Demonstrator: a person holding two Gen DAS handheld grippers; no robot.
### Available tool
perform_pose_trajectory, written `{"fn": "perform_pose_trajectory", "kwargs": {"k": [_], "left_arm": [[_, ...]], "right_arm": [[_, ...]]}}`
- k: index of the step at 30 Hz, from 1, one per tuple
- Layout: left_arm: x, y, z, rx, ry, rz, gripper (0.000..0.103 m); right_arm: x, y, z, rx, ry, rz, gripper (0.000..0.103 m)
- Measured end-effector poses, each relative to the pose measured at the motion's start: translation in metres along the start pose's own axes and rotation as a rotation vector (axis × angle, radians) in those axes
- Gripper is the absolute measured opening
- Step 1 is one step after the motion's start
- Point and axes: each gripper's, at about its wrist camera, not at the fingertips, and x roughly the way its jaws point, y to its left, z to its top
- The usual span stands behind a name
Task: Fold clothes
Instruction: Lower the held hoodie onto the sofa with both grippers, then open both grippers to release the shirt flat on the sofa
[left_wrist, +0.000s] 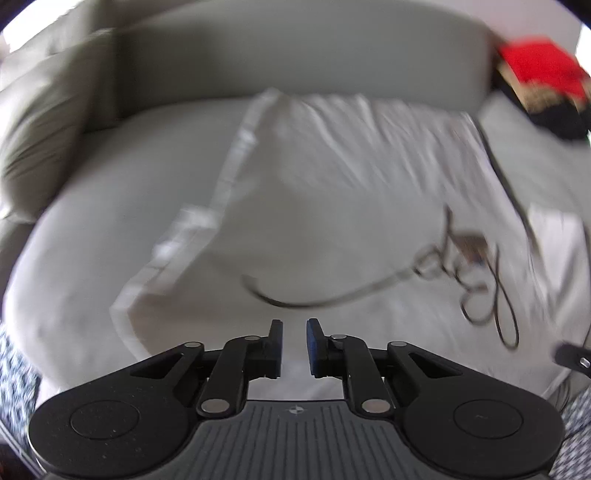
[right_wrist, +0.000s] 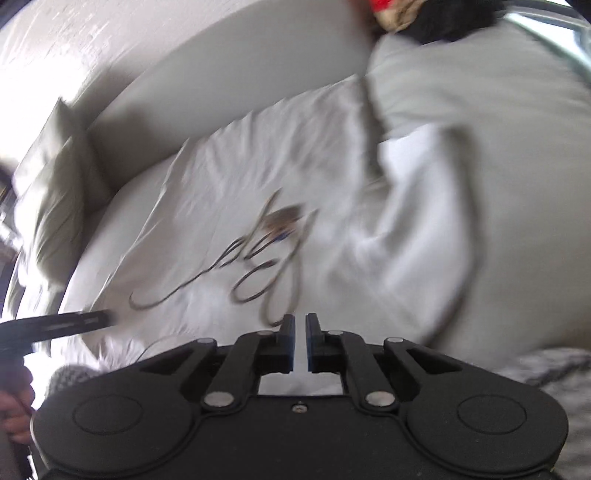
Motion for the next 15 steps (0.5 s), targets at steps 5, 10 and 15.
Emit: {"fn": "perform_pose_trajectory", "kwargs": {"k": [5,10,15], "left_arm": [[0.008,-0.018,-0.037,0.106,0.035,0.020,0.010],[-0.013,0.001,-0.043,0.068,0.147,-0.001,0.008],[-0.031,-0.006,-0.019,0.063,-0.019,-0.031,0.011]], "right_arm": [[0.021,0.008,-0.028,-0.066,0.073,-0.027,0.007],[-0.006,-0.009,-0.037,-0.005,0.179,-0.021,0.006],[-0.047,-0.045,-0.008,0.192,-0.036,0.079,0.040]]}}
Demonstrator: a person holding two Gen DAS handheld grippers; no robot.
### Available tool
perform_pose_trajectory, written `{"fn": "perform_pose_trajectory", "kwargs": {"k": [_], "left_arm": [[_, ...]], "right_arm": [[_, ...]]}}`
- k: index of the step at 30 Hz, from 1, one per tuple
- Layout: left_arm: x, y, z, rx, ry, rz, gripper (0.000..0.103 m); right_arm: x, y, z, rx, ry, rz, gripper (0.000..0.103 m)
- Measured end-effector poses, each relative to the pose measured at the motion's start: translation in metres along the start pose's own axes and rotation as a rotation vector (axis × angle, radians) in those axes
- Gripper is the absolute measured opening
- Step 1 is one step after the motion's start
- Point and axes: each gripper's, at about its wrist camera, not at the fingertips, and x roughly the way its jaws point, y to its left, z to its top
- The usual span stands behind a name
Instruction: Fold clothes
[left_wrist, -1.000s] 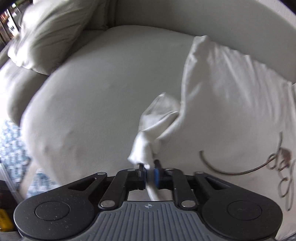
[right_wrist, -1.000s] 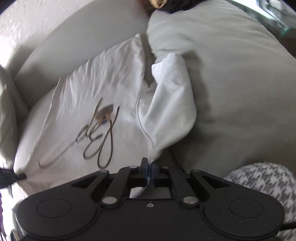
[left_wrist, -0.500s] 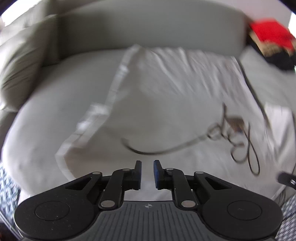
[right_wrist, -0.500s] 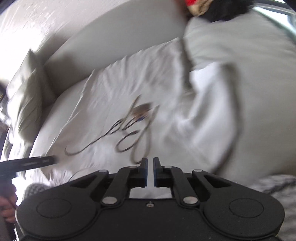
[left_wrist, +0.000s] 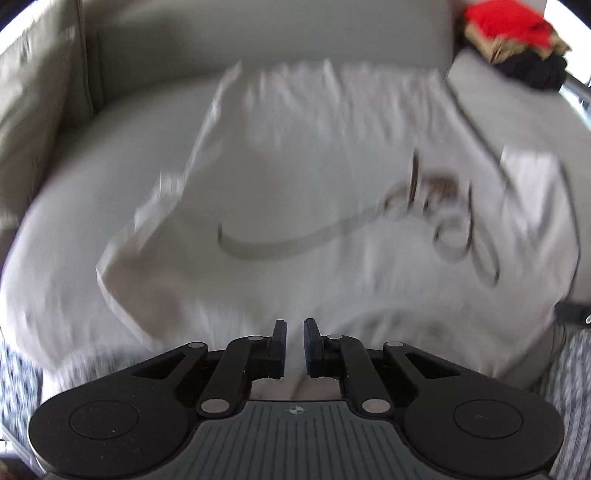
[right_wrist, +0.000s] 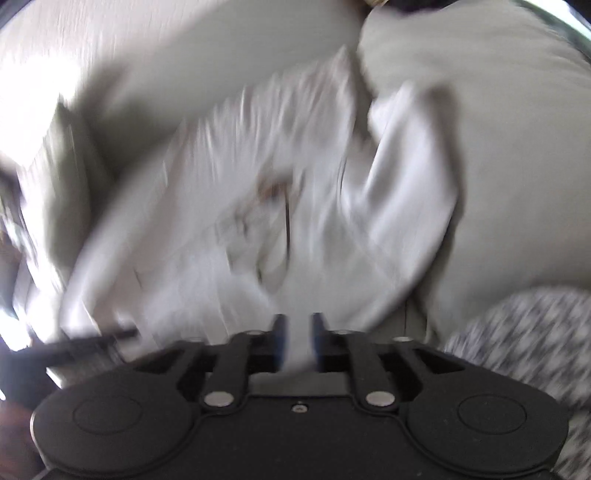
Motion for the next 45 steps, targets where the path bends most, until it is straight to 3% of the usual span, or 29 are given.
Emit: {"fn": "perform_pose_trajectory", "kwargs": {"k": [2,5,8,12,18,20,22,25,28,35,38,39,45], "left_arm": [[0.008,-0.006,0.007,-0.001,-0.007,-0.065,0.015],[0.025,-0.019,0.008,0.009,0.034,-0.143,0.014],[0.039,-0.029,0.001,0.004,0.079,-0.213,0.014],[0.042,-0.031,-0.005,-0.014,0.075,-0.200,0.015],[0.048,-0.028,-0.002,-0.028,0.083,-0.194,0.015],[0.049,-0.028,-0.003,-0.027,0.081,-0.192,0.015],[0.049,-0.027,-0.003,-0.032,0.082,-0.192,0.016],[0.049,-0.026,-0.003,-0.033,0.082,-0.190,0.019],[0.050,-0.024,-0.003,-0.038,0.083,-0.189,0.019],[0.051,-0.027,-0.003,-0.028,0.084,-0.172,0.019],[0.051,-0.027,-0.003,-0.029,0.085,-0.169,0.019],[0.051,-0.027,-0.003,-0.029,0.085,-0.168,0.019],[0.049,-0.027,-0.005,-0.025,0.071,-0.161,0.020]], "right_arm": [[-0.010,-0.019,0.016,0.101,-0.080,0.019,0.052],[-0.019,-0.054,0.035,0.254,-0.146,0.015,0.054],[-0.010,-0.083,0.045,0.380,-0.098,-0.020,0.054],[0.018,-0.098,0.051,0.418,0.008,-0.021,0.054],[0.055,-0.117,0.063,0.625,0.018,0.109,0.054],[0.059,-0.127,0.065,0.718,-0.034,0.189,0.052],[0.060,-0.137,0.065,0.804,-0.102,0.281,0.039],[0.053,-0.151,0.062,0.867,-0.213,0.403,0.033],[0.052,-0.149,0.067,0.822,-0.248,0.444,0.033],[0.063,-0.135,0.081,0.731,-0.216,0.376,0.033],[0.067,-0.132,0.087,0.718,-0.224,0.340,0.019],[0.067,-0.130,0.089,0.701,-0.231,0.315,0.004],[0.027,-0.095,0.092,0.472,-0.366,0.083,0.002]]}}
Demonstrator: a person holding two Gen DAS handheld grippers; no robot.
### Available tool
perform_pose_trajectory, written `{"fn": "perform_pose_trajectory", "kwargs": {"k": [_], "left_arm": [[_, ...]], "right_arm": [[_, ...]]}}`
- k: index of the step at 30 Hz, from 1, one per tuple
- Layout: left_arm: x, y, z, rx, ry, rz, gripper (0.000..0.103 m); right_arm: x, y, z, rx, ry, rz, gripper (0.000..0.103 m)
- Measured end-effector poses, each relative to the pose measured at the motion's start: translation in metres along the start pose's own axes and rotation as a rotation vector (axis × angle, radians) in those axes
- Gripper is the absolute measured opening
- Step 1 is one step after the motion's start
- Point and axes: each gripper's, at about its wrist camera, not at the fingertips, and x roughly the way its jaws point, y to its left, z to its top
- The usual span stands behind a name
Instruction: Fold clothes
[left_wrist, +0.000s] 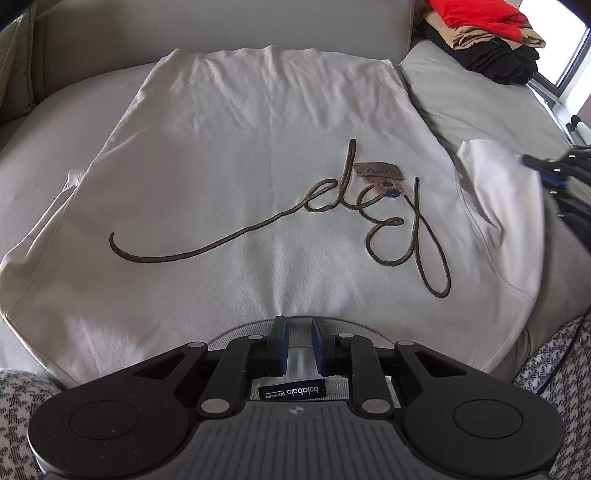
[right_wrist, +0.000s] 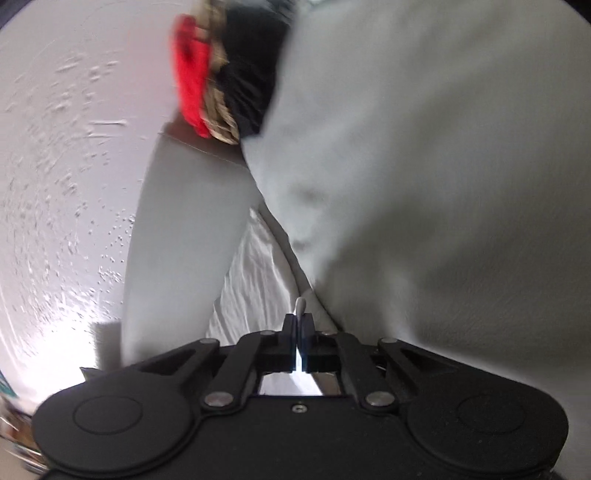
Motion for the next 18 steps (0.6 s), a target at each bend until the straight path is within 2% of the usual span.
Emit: {"fn": "perform_pose_trajectory", "kwargs": {"k": [2,5,9,12,14,15,16,18], "left_arm": [[-0.003,-0.001,-0.002,0.008,-0.014,0.007,0.019],[-0.006,-0.003,-0.005,0.012,-0.040,0.011,0.019],[-0.005,-0.002,-0.006,0.012,-0.043,0.006,0.019],[-0.008,0.003,-0.007,0.017,-0.046,0.009,0.020],[-0.013,0.009,-0.007,0.002,-0.042,0.024,0.019],[-0.018,0.014,-0.006,-0.010,-0.037,0.035,0.019],[-0.023,0.018,-0.005,-0.021,-0.037,0.046,0.019],[-0.035,0.029,-0.002,-0.043,-0.055,0.062,0.019]], "right_arm": [[-0.029,0.015,-0.005,-0.117,-0.118,-0.088,0.002],[-0.061,0.022,-0.011,-0.185,-0.252,-0.221,0.002],[-0.042,0.018,-0.019,-0.286,-0.206,-0.444,0.002],[-0.031,0.025,-0.020,-0.309,-0.205,-0.478,0.003],[-0.024,0.035,-0.020,-0.349,-0.187,-0.502,0.009],[-0.023,0.039,-0.021,-0.367,-0.184,-0.506,0.015],[-0.030,0.043,-0.024,-0.384,-0.188,-0.500,0.018],[-0.045,0.052,-0.033,-0.419,-0.195,-0.485,0.019]]}}
